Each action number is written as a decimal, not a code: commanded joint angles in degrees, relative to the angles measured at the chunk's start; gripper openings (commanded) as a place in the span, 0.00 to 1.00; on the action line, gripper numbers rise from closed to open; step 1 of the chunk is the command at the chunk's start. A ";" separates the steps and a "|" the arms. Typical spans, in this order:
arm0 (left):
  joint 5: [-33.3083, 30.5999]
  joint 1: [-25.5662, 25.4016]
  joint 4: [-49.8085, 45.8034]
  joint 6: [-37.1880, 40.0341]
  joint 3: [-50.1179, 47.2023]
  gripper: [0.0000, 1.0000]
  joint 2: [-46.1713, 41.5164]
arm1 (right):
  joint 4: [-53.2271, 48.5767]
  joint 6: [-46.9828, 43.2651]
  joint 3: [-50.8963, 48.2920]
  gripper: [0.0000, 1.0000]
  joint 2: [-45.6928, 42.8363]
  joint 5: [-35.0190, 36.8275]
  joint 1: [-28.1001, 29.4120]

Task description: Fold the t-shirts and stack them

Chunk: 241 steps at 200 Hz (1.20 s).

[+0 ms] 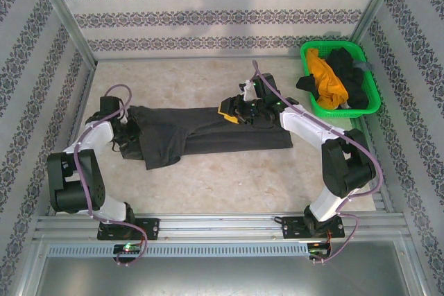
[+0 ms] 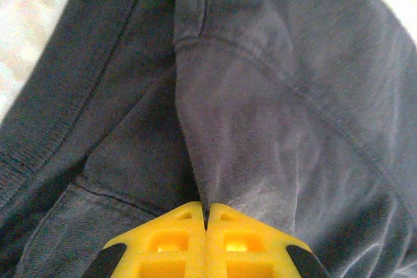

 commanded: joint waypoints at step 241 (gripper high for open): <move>-11.21 -0.71 8.52 -14.12 2.21 0.44 -2.48 | -5.28 -0.89 -4.97 0.32 -0.35 20.47 -16.12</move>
